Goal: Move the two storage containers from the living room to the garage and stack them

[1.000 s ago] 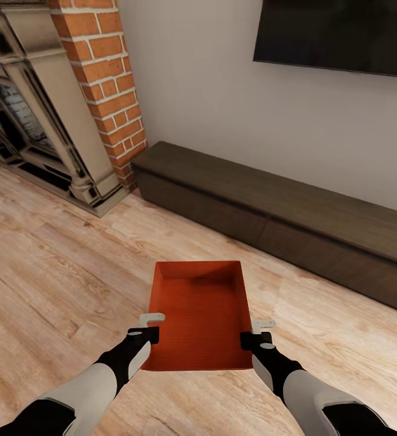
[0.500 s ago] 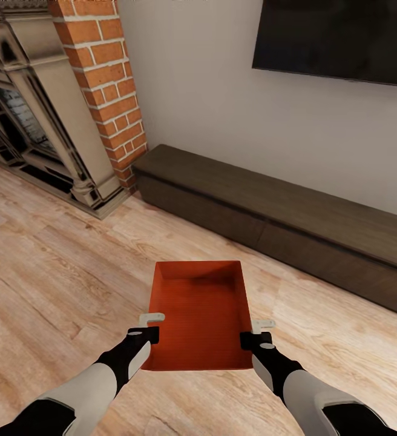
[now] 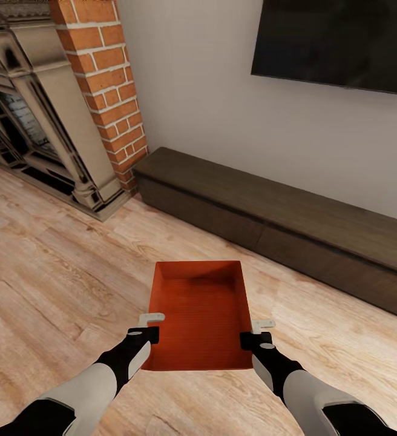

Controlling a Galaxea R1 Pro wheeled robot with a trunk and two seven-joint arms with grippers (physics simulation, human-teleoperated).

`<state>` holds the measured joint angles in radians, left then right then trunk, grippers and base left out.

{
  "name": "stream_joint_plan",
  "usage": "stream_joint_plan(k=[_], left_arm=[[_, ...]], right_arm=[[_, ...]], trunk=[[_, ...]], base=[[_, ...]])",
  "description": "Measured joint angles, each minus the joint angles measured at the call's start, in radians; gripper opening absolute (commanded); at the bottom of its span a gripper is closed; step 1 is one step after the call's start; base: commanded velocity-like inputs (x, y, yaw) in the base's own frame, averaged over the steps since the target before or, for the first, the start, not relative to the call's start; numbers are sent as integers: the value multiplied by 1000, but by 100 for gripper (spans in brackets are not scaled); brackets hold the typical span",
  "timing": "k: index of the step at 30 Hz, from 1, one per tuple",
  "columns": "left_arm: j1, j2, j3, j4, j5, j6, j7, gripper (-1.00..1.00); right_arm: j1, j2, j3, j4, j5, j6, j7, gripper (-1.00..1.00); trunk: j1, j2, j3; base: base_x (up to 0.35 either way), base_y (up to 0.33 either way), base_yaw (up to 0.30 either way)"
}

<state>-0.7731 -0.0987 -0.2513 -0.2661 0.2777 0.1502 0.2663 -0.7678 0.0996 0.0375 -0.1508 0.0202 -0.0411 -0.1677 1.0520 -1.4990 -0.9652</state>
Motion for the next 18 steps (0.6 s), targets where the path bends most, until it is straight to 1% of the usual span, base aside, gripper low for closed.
stream_joint_plan(k=[18], left_arm=[[0, 1, 0, 0, 0, 0, -1, -100]], right_arm=[[0, 1, -1, 0, 1, 0, 0, -100]], trunk=[[-69, 126, 56]], base=[[0, 0, 0]])
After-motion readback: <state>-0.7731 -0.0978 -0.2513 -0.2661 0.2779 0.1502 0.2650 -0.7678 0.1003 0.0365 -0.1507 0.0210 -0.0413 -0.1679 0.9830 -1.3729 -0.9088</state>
